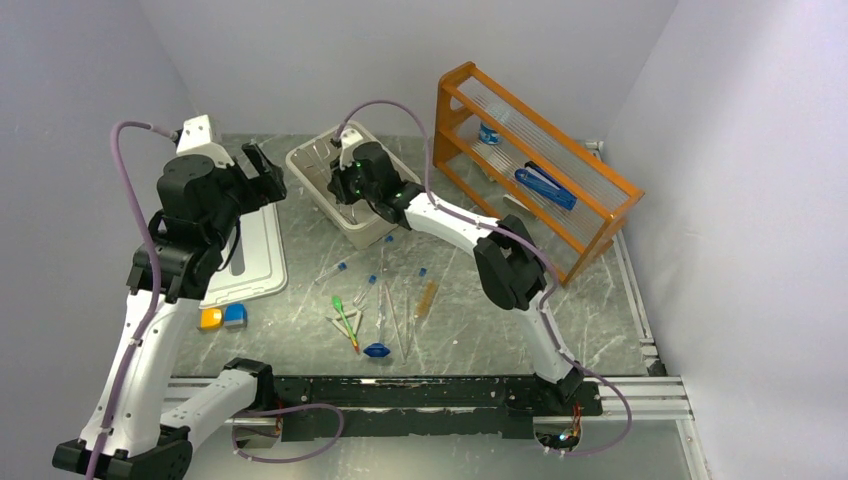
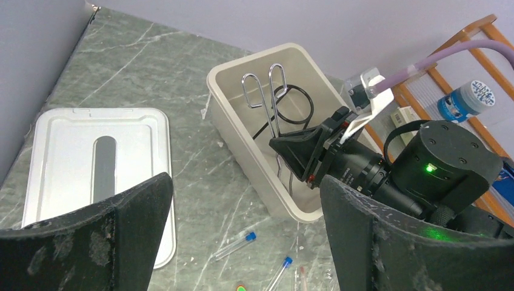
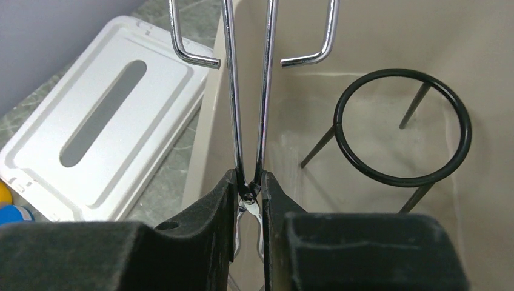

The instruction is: Organize the chemistry lab equipment

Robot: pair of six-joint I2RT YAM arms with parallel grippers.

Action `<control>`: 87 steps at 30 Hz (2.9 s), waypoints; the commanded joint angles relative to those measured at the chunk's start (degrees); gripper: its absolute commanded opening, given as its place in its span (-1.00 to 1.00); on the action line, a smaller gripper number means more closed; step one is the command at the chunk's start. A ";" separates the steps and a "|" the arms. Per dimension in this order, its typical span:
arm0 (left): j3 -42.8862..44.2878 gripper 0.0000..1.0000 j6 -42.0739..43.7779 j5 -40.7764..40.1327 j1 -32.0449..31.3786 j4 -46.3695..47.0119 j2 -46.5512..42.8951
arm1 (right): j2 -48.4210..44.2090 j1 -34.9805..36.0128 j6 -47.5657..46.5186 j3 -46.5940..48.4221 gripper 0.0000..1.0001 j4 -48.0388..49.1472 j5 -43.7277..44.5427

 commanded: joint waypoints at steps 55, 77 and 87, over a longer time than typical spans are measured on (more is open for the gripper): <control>-2.83 0.92 0.75 6.22 0.23 -1.20 -1.31 | -12.83 -1.98 7.44 0.64 -0.02 -13.69 0.82; -20.18 0.87 -2.74 30.03 0.23 13.98 -0.26 | -38.15 5.17 34.95 -46.44 -0.35 -22.61 10.26; -19.55 0.86 -1.80 27.43 0.23 12.51 0.36 | -30.71 10.65 42.21 -43.27 -0.46 -30.52 20.66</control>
